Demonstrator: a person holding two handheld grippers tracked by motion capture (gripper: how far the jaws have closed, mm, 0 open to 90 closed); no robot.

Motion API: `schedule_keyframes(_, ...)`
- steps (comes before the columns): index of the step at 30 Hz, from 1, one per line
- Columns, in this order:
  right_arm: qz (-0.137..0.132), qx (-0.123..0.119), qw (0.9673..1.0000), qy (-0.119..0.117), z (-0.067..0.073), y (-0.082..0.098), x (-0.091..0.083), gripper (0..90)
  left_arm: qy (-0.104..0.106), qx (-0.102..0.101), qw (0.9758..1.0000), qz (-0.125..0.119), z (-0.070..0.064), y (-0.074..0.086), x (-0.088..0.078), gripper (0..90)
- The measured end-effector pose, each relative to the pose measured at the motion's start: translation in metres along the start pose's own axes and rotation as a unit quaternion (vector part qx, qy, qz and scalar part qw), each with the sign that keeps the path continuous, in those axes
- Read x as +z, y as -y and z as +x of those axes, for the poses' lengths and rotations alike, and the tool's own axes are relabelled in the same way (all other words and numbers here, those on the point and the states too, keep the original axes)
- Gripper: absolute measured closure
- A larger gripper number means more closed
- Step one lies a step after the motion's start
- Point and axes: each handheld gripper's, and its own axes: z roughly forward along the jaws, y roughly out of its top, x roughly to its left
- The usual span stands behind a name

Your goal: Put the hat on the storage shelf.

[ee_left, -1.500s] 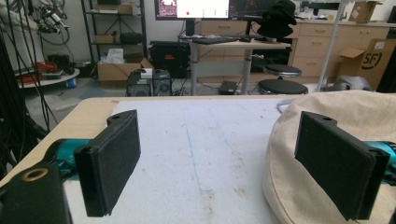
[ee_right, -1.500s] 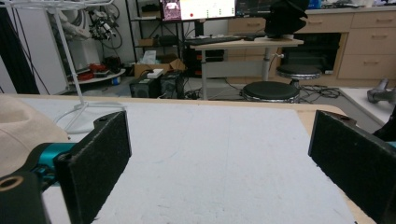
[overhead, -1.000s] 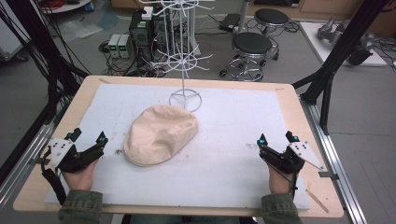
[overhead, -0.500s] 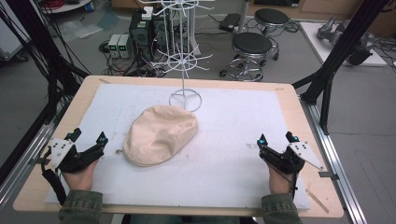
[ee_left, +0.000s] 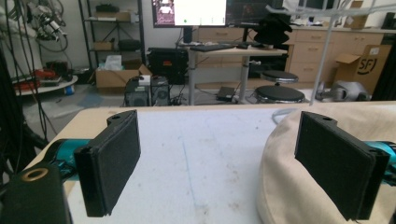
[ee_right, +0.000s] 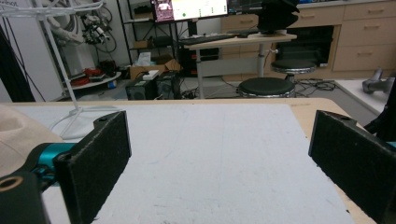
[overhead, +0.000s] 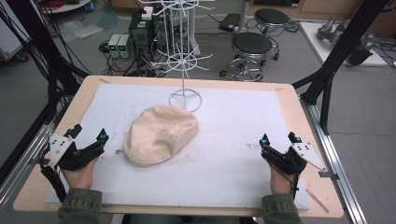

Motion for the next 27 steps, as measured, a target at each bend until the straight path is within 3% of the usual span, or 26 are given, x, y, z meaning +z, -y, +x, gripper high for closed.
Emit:
schedule_keyframes(10, -0.003, 0.005, 1.0000, 0.003, 0.000, 0.000, 0.001, 4.9, 0.014, 0.013, 0.9997, 0.017, -0.010, -0.024, 0.017, 14.3)
schedule_keyframes(16, -0.006, -0.003, 1.0000, 0.002, 0.001, 0.000, 0.001, 4.9, 0.037, 0.021, 0.9985, 0.032, -0.017, -0.042, 0.032, 14.2)
schedule_keyframes(27, -0.006, -0.003, 1.0000, -0.001, 0.001, 0.000, 0.001, 4.9, 0.062, 0.017, 0.9961, 0.060, -0.018, -0.051, 0.051, 14.2)
